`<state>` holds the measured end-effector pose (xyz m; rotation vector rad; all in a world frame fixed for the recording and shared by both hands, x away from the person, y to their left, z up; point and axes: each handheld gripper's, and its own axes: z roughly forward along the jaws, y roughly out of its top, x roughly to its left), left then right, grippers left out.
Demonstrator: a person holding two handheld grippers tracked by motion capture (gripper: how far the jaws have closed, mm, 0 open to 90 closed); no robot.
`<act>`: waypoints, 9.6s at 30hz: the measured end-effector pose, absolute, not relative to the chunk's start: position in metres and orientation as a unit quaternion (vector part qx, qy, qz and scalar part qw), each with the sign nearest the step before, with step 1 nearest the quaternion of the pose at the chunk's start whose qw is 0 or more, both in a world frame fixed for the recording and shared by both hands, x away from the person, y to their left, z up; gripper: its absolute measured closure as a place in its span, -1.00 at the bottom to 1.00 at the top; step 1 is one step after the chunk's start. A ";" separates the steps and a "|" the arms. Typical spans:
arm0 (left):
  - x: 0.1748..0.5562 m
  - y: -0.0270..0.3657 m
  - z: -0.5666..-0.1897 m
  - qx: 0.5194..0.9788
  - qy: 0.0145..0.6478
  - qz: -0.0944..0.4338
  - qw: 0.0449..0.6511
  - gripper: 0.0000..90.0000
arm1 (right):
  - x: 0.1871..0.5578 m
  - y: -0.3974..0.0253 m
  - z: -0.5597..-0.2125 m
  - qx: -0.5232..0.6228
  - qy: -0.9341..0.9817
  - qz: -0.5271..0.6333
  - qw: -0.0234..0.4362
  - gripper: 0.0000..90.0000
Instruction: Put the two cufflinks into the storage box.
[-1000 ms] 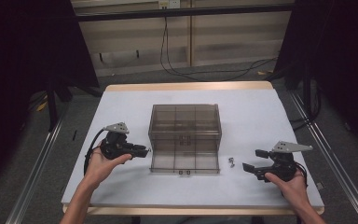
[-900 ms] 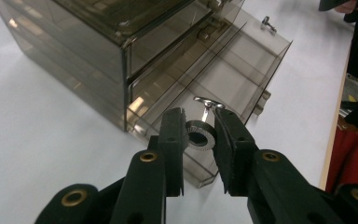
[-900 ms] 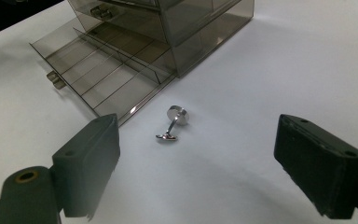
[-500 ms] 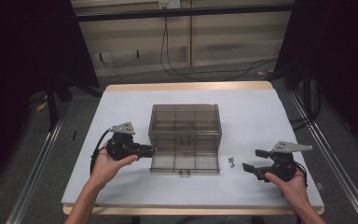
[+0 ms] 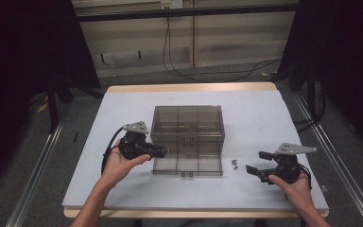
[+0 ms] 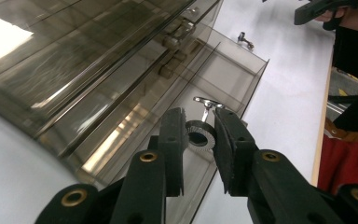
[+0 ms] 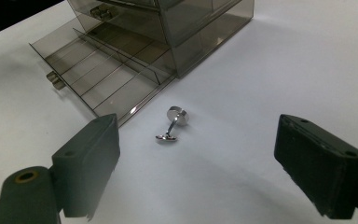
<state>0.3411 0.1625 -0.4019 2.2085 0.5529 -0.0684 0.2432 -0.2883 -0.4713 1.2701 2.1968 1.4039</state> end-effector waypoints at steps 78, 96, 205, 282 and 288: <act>0.364 0.046 -0.443 0.973 0.139 -0.064 0.175 0.63 | 0.244 -0.285 -0.474 0.429 0.761 0.474 0.109 -0.71; 0.360 0.043 -0.447 0.976 0.131 -0.065 0.163 0.55 | 0.245 -0.283 -0.475 0.427 0.764 0.472 0.108 -0.71; 0.261 0.240 -0.453 0.836 0.319 0.032 0.445 -0.91 | 0.290 -0.275 -0.439 0.389 0.795 0.462 0.060 0.05; 0.264 0.250 -0.455 0.838 0.318 0.037 0.441 -0.91 | 0.341 -0.211 -0.448 0.324 0.926 0.184 -0.064 0.67; 0.264 0.251 -0.456 0.836 0.318 0.035 0.445 -0.91 | 0.340 -0.217 -0.446 0.333 0.919 0.199 -0.066 0.67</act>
